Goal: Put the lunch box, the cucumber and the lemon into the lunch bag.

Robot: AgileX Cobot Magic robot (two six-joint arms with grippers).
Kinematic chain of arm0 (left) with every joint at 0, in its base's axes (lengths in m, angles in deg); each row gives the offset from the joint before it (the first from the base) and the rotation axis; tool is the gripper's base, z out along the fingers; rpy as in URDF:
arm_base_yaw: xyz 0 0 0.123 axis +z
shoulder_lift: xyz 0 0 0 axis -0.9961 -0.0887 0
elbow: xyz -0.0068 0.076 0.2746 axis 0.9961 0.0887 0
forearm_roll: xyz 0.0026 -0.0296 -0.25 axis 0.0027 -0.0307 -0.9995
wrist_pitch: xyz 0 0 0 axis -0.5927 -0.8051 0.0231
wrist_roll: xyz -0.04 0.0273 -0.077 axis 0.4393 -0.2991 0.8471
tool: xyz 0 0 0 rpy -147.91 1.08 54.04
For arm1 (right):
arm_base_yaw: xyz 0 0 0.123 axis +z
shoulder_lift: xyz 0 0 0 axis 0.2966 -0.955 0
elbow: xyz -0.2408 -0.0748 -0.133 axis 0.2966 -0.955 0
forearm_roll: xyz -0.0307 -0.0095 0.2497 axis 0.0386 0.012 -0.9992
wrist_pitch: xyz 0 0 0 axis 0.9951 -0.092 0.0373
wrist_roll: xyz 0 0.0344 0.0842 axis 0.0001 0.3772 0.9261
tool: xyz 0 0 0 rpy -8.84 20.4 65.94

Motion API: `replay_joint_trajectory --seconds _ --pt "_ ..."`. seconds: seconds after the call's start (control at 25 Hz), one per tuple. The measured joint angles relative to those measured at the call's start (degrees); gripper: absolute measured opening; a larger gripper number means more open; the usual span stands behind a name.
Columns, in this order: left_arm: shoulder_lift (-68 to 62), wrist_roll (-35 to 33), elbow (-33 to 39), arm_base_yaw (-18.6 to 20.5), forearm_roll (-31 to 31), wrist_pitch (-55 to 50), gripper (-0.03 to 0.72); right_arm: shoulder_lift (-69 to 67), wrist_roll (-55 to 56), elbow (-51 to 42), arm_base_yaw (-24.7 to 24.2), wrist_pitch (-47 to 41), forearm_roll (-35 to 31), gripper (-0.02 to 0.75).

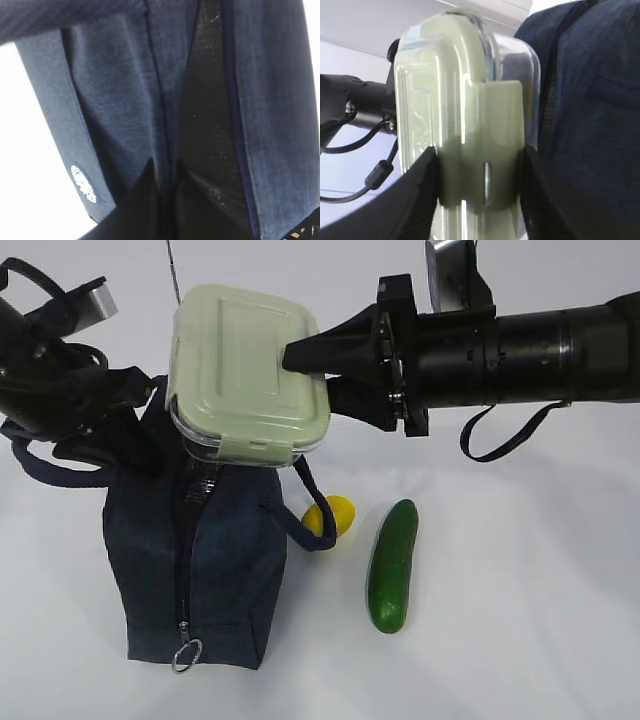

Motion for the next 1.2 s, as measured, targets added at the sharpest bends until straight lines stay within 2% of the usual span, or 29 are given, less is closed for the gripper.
replay_joint_trajectory --seconds 0.8,1.2 --pt "0.0 0.0 0.0 0.0 -2.93 1.19 -0.001 0.0 -0.48 0.0 0.0 7.52 -0.59 0.344" --pt "-0.05 -1.36 -2.55 0.0 -5.07 1.35 -0.001 -3.04 0.31 0.04 0.0 11.64 3.76 0.344"
